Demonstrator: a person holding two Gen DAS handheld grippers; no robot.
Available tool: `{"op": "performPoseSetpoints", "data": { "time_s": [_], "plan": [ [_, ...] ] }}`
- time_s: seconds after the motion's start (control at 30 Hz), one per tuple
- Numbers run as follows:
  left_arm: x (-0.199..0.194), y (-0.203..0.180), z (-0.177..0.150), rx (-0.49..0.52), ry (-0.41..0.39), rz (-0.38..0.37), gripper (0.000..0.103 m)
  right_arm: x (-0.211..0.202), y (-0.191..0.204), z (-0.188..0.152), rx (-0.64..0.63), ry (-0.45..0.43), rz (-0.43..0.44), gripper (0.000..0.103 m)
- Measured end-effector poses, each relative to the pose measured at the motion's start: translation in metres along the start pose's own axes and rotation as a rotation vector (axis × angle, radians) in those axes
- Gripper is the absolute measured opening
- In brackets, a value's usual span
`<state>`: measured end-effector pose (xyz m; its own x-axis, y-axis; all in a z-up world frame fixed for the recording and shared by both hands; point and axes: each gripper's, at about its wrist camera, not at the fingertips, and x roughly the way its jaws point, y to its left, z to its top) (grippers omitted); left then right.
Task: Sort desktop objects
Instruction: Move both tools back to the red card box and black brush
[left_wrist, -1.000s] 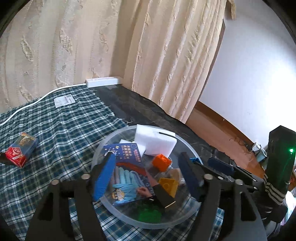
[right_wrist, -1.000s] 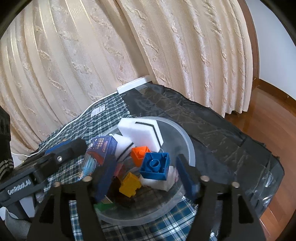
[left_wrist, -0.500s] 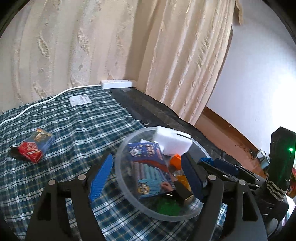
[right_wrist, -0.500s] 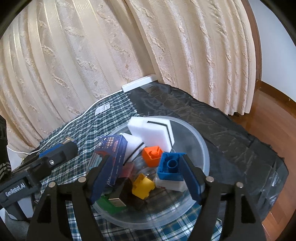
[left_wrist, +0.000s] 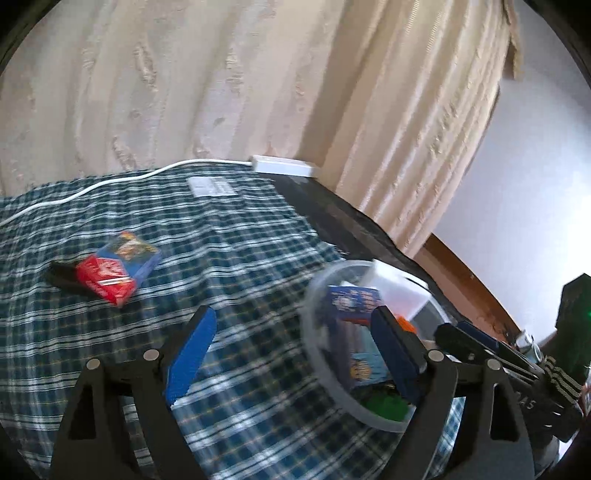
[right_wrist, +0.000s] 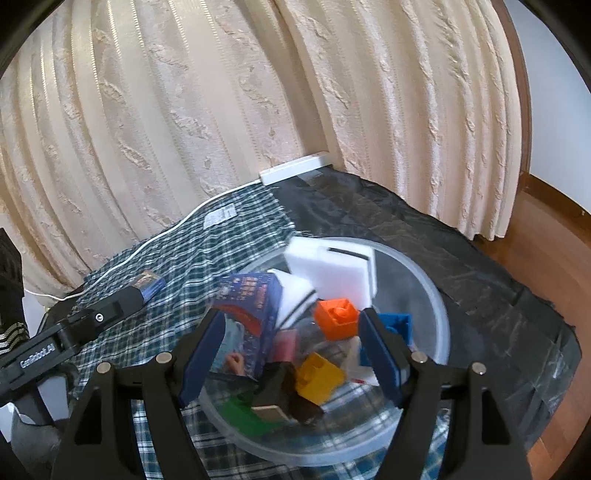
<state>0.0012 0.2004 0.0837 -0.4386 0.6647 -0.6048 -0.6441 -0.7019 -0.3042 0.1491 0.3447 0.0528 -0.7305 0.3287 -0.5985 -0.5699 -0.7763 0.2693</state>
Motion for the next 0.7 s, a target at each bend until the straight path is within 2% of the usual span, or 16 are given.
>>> {"op": "performPoseSetpoints", "data": {
  "time_s": [0.47,0.7],
  "plan": [
    [-0.015,0.095,0.001,-0.19,-0.017,0.144,0.088,0.015,0.055,0.012,-0.081,-0.012,0.097,0.079],
    [-0.033,0.134,0.0,-0.254,-0.053,0.221,0.088,0.035,0.095,0.013,-0.134,0.025,0.174,0.079]
  ]
}}
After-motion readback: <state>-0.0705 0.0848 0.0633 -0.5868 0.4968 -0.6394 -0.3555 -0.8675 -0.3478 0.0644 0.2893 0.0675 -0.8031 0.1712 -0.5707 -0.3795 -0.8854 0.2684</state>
